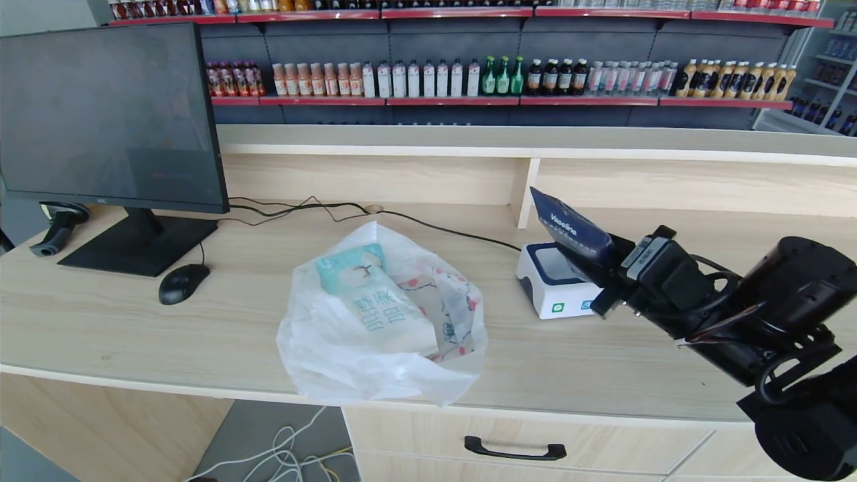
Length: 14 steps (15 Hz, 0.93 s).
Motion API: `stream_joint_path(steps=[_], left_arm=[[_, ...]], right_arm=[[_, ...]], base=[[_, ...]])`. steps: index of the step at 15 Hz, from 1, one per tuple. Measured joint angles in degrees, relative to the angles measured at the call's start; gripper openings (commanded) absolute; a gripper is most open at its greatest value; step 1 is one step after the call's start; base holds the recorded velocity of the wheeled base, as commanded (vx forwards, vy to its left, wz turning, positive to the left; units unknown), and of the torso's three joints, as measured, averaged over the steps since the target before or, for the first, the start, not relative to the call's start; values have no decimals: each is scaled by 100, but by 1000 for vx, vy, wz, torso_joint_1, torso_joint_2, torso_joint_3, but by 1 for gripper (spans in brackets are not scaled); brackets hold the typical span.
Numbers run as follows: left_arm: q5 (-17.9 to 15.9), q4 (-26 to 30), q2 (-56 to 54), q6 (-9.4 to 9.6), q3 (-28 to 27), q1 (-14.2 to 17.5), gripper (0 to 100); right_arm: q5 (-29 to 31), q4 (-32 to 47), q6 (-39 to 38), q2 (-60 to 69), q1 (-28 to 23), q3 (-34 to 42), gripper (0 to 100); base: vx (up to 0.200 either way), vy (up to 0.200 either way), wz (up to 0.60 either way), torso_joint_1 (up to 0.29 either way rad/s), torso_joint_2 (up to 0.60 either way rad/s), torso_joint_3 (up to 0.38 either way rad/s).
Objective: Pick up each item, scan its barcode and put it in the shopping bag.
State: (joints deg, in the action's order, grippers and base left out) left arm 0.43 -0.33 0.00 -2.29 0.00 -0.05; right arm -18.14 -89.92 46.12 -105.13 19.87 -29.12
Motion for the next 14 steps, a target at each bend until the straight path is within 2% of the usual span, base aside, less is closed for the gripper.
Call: stream_joint_path(steps=[4, 7, 14], left_arm=[[0, 1, 0, 2, 0, 5, 100], [0, 0, 0, 2, 0, 0, 100], [0, 0, 0, 2, 0, 5, 100]], right_arm=[[-389, 0, 150, -234, -299, -196, 0], [-1011, -7, 328, -449, -477, -572, 0], [-1857, -2, 619, -829, -747, -739, 0]], base=[[0, 0, 0, 0, 0, 0], [0, 0, 0, 0, 0, 0], [0, 0, 0, 0, 0, 0]])
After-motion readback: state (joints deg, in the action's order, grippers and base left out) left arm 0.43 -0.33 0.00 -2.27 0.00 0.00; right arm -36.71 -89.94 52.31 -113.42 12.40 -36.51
